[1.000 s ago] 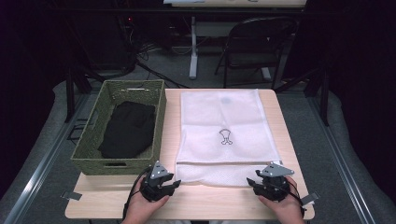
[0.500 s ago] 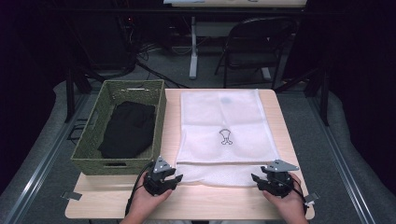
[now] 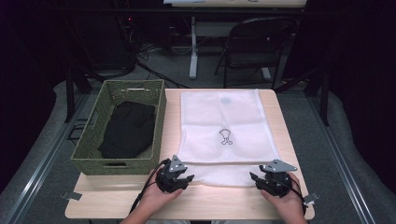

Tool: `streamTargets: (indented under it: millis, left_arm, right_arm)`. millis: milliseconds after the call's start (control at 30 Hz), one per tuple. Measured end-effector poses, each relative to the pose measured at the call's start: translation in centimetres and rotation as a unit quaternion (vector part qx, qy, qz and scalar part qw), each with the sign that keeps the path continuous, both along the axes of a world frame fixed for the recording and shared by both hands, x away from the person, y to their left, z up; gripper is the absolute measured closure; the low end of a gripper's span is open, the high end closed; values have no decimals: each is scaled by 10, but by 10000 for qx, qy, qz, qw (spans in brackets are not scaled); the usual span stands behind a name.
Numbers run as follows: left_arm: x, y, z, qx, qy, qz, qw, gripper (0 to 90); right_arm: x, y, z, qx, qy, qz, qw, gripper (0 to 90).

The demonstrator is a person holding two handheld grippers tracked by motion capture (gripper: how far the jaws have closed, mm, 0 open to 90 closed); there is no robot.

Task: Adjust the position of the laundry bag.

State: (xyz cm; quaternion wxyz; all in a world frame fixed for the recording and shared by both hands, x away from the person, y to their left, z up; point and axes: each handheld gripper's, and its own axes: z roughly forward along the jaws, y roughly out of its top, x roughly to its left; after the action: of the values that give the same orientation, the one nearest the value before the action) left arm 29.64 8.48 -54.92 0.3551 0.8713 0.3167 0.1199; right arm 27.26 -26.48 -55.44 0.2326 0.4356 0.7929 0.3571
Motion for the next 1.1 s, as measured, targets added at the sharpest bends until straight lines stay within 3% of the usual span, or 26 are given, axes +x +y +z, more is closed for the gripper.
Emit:
streamTargets:
  millis: [200,333,400,500,600,867,1100]
  left_arm:
    - [5,-15,-3,-122,207,-219,9995,629]
    - [5,-27,-9,83,216,-361,9991,647]
    - [6,-28,-9,123,197,-377,9990,670]
    - [8,-28,-12,13,309,-410,9987,694]
    - [8,-28,-16,12,395,-385,9985,748]
    - [8,-27,-17,28,364,-348,9987,860]
    - [7,-21,-14,-20,408,-314,9987,884]
  right_arm:
    - [1,-3,4,-78,-19,-67,9999,644]
    - [3,-7,5,15,3,-108,9999,710]
    - [4,-8,5,33,-3,-127,9999,712]
    - [6,-10,4,19,47,-203,9998,712]
    - [6,-10,2,30,100,-112,9999,663]
    - [9,-9,0,-28,172,-50,9998,634]
    - [8,-9,-1,-43,209,-19,9998,624]
